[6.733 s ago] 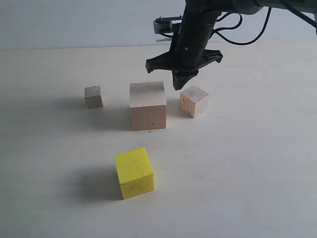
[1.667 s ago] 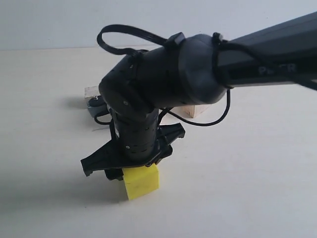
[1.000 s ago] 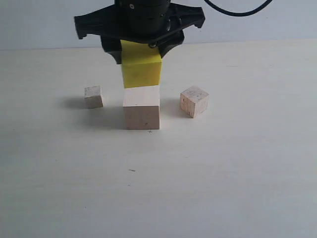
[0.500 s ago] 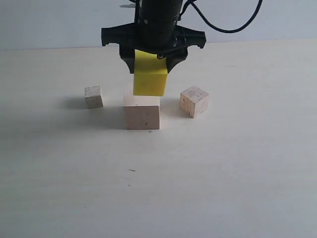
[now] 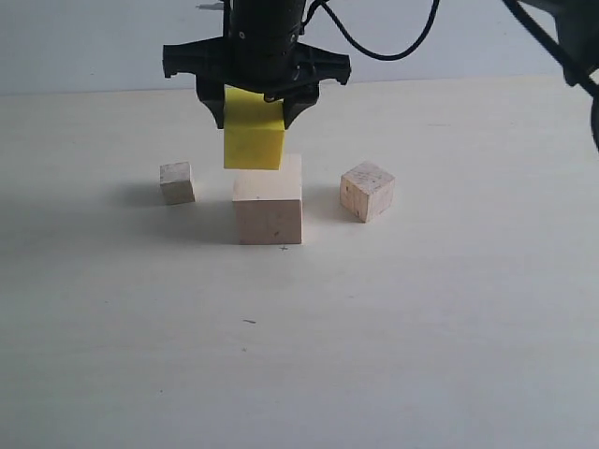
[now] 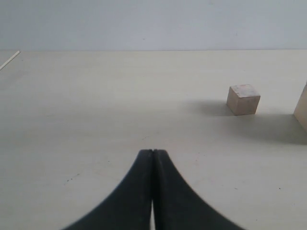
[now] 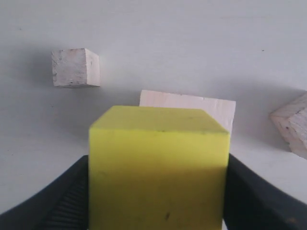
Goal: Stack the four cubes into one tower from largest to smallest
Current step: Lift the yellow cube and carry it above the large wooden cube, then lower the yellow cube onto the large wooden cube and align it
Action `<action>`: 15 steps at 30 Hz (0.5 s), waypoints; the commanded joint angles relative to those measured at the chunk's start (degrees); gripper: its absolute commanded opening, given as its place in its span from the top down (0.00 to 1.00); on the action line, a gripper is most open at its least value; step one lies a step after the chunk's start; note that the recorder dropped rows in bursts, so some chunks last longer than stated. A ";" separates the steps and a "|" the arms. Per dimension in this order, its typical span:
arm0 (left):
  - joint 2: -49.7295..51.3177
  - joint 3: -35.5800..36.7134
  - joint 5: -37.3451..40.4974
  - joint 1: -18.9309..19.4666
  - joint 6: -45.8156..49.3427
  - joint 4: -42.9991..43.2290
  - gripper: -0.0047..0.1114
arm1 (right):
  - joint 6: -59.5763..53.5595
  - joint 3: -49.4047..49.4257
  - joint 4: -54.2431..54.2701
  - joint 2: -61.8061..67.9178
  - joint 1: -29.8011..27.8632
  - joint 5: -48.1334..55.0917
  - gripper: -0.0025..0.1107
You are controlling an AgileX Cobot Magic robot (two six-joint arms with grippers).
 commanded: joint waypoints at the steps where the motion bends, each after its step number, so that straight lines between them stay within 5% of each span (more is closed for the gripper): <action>1: -0.32 0.19 -0.44 -0.43 0.08 -0.44 0.96 | -0.53 -0.84 -2.65 1.30 -0.43 0.13 0.98; 15: -0.32 0.19 -0.44 -0.53 0.06 -0.44 0.96 | 1.33 -0.84 -2.83 3.14 -0.43 0.13 0.98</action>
